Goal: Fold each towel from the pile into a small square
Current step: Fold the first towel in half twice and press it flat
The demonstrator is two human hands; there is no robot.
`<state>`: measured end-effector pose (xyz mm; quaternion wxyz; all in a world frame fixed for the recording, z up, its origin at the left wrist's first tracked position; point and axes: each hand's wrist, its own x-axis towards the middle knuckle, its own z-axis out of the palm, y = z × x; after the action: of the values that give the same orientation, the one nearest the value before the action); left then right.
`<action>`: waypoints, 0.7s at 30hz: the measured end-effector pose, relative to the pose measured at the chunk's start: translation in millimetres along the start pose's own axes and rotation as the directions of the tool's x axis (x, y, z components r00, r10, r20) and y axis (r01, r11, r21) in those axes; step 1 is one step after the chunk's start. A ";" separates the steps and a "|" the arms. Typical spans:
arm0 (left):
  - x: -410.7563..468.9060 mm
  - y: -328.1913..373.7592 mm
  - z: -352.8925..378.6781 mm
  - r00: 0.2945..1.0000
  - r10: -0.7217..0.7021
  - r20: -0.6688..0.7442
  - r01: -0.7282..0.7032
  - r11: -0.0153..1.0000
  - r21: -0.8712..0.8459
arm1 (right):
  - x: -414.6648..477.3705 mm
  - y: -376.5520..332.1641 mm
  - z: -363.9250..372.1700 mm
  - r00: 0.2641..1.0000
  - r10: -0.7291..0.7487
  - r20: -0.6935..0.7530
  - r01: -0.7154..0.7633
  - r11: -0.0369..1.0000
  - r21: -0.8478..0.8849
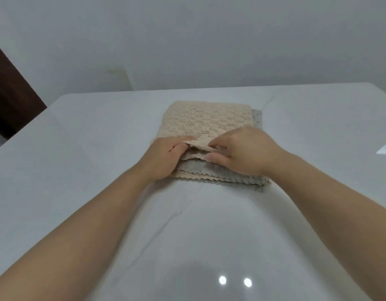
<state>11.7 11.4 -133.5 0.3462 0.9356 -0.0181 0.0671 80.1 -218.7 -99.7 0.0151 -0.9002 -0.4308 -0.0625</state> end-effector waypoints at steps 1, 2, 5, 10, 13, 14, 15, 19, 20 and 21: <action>0.5 8.6 -5.2 1.000 0.003 -0.008 -0.003 0.997 0.071 | -2.3 -4.3 -4.6 1.000 0.030 0.006 -0.029 0.999 -0.041; 3.1 15.8 -9.7 1.000 0.021 -0.019 -0.018 0.988 0.155 | -2.9 -7.2 -9.1 0.998 0.062 0.009 -0.062 0.996 -0.065; 8.8 38.6 -29.5 0.990 0.078 -0.116 -0.034 0.939 0.341 | -2.0 -15.8 -34.8 0.982 0.191 0.007 -0.190 0.977 -0.096; 5.7 80.2 -67.6 0.955 0.123 -0.271 0.000 0.911 0.413 | -6.5 -22.3 -90.6 0.931 0.344 -0.120 -0.352 0.934 -0.058; -7.8 104.9 -87.6 0.932 0.148 -0.330 -0.015 0.927 0.374 | -15.0 -30.2 -120.0 0.923 0.334 -0.190 -0.348 0.936 -0.048; -13.7 112.9 -93.0 0.928 0.147 -0.343 -0.017 0.934 0.356 | -19.7 -33.5 -127.8 0.924 0.324 -0.206 -0.339 0.940 -0.045; -19.6 120.1 -96.8 0.923 0.150 -0.353 -0.021 0.939 0.344 | -25.6 -37.1 -135.4 0.924 0.313 -0.220 -0.327 0.944 -0.033; -46.0 143.2 -104.6 0.903 0.188 -0.385 -0.040 0.932 0.361 | -51.4 -51.0 -151.6 0.932 0.266 -0.247 -0.257 0.964 0.067; -53.0 147.8 -106.1 0.901 0.187 -0.393 -0.040 0.935 0.352 | -56.9 -53.5 -153.4 0.935 0.257 -0.244 -0.243 0.966 0.089; -59.4 151.8 -107.7 0.899 0.181 -0.398 -0.042 0.941 0.334 | -62.5 -56.0 -155.3 0.938 0.250 -0.241 -0.227 0.967 0.119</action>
<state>-71.5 -34.6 37.2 0.1822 0.9394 0.0142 0.2901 -17.7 -244.5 45.1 0.1179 -0.9287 -0.3153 -0.1556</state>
